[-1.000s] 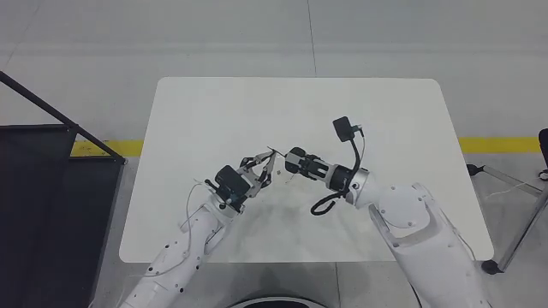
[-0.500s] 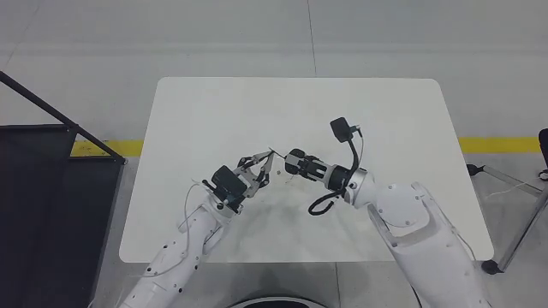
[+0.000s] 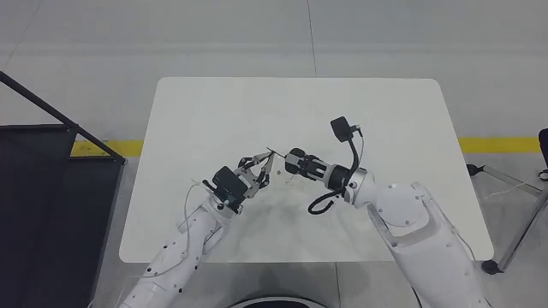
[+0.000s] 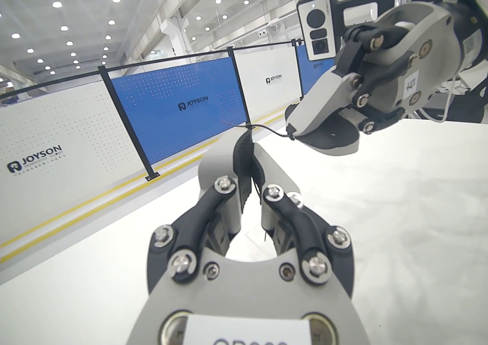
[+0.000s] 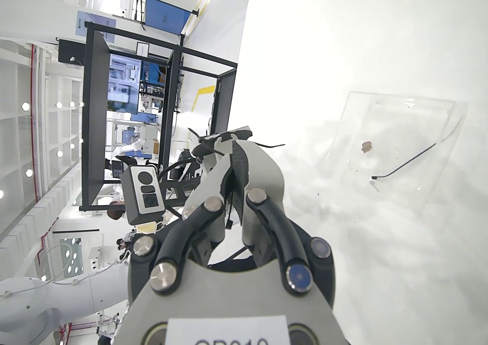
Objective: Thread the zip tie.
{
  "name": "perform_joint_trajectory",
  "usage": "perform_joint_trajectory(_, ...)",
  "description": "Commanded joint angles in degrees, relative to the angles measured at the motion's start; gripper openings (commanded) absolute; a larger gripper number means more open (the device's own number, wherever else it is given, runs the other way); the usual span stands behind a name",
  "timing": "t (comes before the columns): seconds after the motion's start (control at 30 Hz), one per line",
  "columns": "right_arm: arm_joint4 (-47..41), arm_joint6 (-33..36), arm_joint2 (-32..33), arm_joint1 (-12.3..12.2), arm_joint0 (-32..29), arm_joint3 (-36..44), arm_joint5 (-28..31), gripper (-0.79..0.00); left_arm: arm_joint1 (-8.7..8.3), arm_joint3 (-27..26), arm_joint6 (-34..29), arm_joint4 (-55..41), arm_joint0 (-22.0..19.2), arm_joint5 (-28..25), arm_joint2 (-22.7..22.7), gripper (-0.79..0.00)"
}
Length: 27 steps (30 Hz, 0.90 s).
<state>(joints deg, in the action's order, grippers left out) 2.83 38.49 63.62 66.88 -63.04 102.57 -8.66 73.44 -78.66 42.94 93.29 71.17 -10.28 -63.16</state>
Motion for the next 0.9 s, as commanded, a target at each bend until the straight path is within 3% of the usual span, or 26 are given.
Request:
perform_joint_trajectory(0.0,-0.08,0.11,0.11,-0.01,-0.12,0.05,0.15,-0.785,0.02,0.09,-0.08,0.19,-0.09,-0.01,0.1,-0.785)
perform_joint_trajectory(0.47,-1.18,0.0,1.08,-0.04,-0.96,0.26,2.1,-0.785,0.02,0.36,-0.05,1.47,-0.27,-0.4,0.44,-0.785)
perform_joint_trajectory(0.53,-1.36,0.03,1.2,-0.04,-1.01,0.27,2.14,-0.563,0.02,0.33,-0.02,1.4,-0.23,-0.41,0.4,-0.785)
perform_joint_trajectory(0.6,-1.35,0.07,1.24,-0.04,-1.03,0.29,2.15,-0.468,0.03,0.29,0.01,1.2,-0.18,-0.31,0.33,-0.785)
perform_joint_trajectory(0.87,-1.2,0.29,1.33,-0.06,-1.37,0.62,2.41,-0.508,0.04,0.27,-0.33,1.0,-0.11,-0.21,0.15,-0.785)
